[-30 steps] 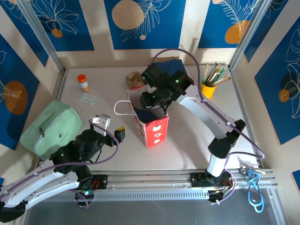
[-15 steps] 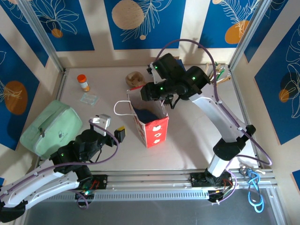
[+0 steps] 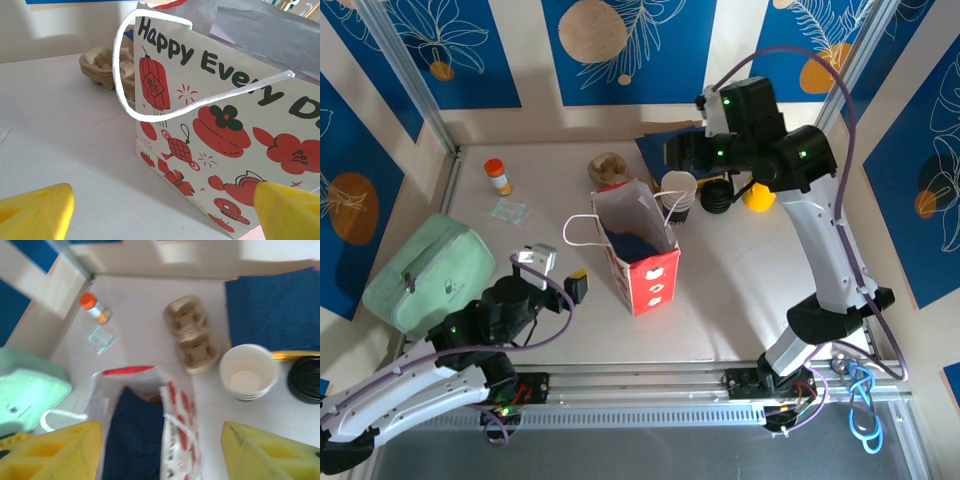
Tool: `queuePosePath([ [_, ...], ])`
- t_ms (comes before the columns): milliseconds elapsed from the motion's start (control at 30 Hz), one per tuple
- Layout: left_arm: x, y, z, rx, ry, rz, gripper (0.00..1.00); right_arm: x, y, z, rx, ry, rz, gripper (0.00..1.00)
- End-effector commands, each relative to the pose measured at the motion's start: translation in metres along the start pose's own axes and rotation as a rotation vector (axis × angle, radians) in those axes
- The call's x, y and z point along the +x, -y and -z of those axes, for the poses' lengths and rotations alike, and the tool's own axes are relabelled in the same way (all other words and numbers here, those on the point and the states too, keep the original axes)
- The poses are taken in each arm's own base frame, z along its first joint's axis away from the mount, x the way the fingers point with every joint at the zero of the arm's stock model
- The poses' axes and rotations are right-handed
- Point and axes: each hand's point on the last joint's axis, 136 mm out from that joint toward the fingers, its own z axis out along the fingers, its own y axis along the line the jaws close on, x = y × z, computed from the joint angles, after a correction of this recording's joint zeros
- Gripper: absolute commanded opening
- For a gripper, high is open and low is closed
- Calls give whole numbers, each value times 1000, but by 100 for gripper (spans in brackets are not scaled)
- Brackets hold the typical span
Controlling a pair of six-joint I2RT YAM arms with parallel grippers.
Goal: Pack the takeout coffee
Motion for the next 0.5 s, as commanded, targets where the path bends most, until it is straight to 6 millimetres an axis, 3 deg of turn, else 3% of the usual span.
queuePosePath([
  [0, -11, -3, 1, -21, 26, 2, 92, -18, 36, -3, 107, 64, 38, 67],
  [233, -11, -4, -1, -33, 21, -2, 92, -34, 96, -29, 187, 63, -40, 70],
  [467, -13, -9, 0, -65, 28, 2, 92, -44, 138, -83, 252, 32, -100, 70],
])
